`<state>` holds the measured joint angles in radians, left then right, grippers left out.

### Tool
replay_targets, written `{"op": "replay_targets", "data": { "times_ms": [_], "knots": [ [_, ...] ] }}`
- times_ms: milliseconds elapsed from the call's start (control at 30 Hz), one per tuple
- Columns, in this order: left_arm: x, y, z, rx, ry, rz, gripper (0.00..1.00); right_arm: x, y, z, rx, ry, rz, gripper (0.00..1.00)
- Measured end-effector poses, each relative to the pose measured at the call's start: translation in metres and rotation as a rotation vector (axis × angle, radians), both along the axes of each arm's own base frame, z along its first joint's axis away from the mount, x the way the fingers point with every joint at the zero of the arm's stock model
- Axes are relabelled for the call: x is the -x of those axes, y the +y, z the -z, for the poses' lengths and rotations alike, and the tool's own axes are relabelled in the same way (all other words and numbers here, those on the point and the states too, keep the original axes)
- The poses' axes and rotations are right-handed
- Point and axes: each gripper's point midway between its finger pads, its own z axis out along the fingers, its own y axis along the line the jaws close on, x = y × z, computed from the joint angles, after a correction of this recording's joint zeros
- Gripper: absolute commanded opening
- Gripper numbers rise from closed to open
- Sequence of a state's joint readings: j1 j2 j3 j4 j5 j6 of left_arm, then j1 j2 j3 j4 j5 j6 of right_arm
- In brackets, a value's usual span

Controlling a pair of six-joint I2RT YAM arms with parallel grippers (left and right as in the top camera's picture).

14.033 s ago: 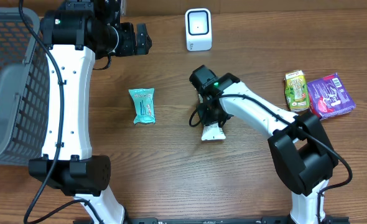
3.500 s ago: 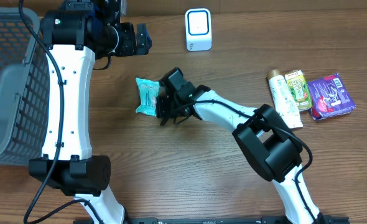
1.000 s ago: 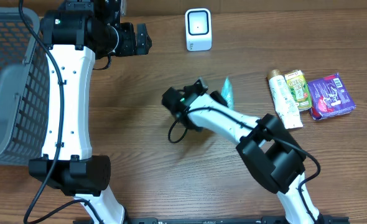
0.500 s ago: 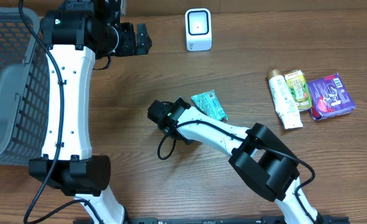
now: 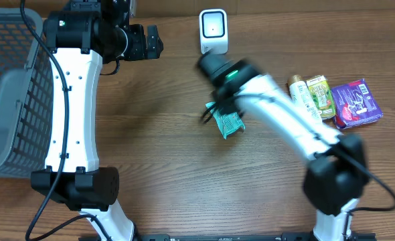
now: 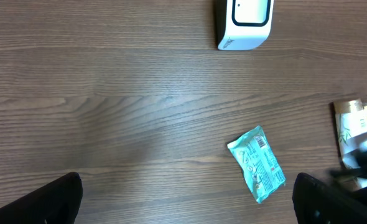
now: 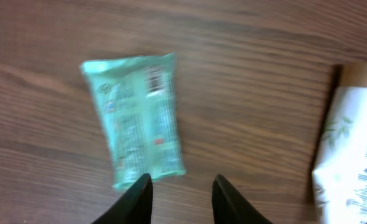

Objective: Scan the item barcode

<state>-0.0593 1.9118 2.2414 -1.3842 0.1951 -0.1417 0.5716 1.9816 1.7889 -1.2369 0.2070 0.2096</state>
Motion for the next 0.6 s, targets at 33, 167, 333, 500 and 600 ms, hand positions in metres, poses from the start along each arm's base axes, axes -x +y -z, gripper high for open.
{"op": "replay_targets", "data": {
  "times_ms": [33, 167, 333, 500, 600],
  "knots": [
    [0.0, 0.0, 0.0, 0.0, 0.0, 0.0, 1.0, -0.005, -0.01, -0.003, -0.047, 0.02, 0.016, 0.46],
    [0.0, 0.0, 0.0, 0.0, 0.0, 0.0, 1.0, -0.015, -0.036, 0.002, -0.228, 0.126, 0.01, 0.61],
    [0.0, 0.0, 0.0, 0.0, 0.0, 0.0, 1.0, -0.012, -0.035, 0.012, -0.438, 0.221, -0.056, 0.74],
    [0.0, 0.0, 0.0, 0.0, 0.0, 0.0, 1.0, 0.002, -0.022, 0.033, -0.505, 0.28, -0.113, 0.82],
    [0.0, 0.0, 0.0, 0.0, 0.0, 0.0, 1.0, 0.009, -0.016, 0.05, -0.524, 0.297, -0.131, 0.84]
  ]
}}
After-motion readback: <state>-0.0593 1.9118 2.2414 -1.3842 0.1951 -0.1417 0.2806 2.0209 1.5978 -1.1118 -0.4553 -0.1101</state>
